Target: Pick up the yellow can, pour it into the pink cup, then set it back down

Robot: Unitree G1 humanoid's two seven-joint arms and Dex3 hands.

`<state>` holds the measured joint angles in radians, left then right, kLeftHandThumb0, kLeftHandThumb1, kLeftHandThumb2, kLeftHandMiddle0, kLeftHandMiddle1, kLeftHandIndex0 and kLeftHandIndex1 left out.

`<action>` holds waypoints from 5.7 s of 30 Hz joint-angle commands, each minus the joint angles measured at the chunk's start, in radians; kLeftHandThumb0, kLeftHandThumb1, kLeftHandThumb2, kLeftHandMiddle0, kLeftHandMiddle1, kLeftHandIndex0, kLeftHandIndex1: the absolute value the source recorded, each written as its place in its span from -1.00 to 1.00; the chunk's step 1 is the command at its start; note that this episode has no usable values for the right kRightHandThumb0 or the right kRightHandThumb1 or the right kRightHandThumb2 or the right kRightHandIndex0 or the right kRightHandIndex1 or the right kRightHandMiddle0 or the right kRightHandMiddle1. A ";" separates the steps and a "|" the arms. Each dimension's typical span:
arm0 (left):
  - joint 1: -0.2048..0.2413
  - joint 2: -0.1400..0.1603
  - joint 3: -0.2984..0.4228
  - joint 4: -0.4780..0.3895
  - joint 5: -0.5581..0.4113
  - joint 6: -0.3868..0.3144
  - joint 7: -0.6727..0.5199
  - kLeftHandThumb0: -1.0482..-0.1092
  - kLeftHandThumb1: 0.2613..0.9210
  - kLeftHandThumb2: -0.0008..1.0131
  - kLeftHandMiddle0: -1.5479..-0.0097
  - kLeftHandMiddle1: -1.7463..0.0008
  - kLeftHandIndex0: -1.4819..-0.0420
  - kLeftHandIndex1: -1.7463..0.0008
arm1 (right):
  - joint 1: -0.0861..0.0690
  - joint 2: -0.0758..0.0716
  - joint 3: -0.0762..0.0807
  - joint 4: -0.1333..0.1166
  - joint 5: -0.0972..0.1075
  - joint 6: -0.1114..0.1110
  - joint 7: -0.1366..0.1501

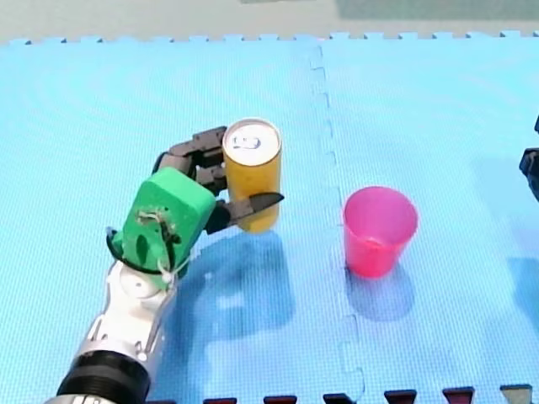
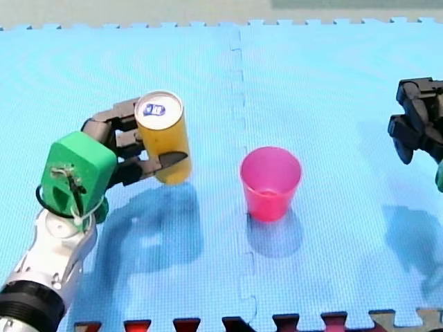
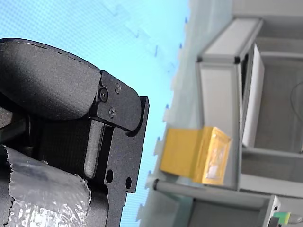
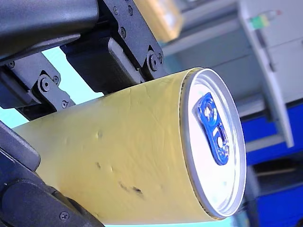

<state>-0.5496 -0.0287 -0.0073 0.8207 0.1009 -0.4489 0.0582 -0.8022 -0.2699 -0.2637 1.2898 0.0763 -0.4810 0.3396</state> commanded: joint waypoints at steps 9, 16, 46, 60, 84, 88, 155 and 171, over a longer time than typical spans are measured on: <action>-0.021 0.009 -0.013 -0.022 0.040 -0.040 0.065 0.40 0.47 -1.00 -0.81 0.99 -0.68 1.00 | -0.001 0.008 -0.006 0.004 0.004 -0.006 -0.007; -0.034 0.019 -0.028 -0.053 0.092 -0.014 0.130 0.40 0.47 -1.00 -0.81 1.00 -0.68 1.00 | -0.002 0.010 -0.007 0.005 0.003 -0.006 -0.012; -0.264 0.009 -0.229 0.108 0.399 0.105 0.486 0.06 0.60 -0.99 -0.78 1.00 -0.60 1.00 | -0.002 0.021 0.006 0.011 -0.014 -0.015 -0.032; -0.278 -0.018 -0.391 0.131 0.559 0.090 0.602 0.06 0.62 -0.99 -0.75 1.00 -0.53 1.00 | 0.001 0.033 0.024 0.011 -0.038 -0.021 -0.060; -0.327 0.046 -0.641 0.205 0.862 0.218 0.879 0.39 0.86 -1.00 -0.08 -0.44 -0.65 0.94 | -0.001 0.038 0.016 0.016 -0.033 -0.003 -0.056; -0.339 0.037 -0.663 0.247 0.881 0.251 0.935 0.40 0.85 -1.00 -0.06 -0.50 -0.63 0.86 | -0.002 0.038 0.017 0.016 -0.037 -0.005 -0.058; -0.390 0.070 -0.826 0.291 0.965 0.382 0.983 0.41 0.82 -1.00 -0.10 -0.19 -0.38 0.56 | -0.002 0.039 0.044 0.003 -0.053 -0.010 -0.114; -0.369 0.071 -0.801 0.256 0.933 0.381 0.965 0.45 0.78 -1.00 -0.20 0.06 -0.49 0.90 | -0.001 0.033 0.042 0.008 -0.054 -0.012 -0.110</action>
<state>-0.9197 0.0422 -0.8219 1.0837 1.0455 -0.0690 1.0128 -0.8027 -0.2300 -0.2207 1.2958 0.0221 -0.4911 0.2307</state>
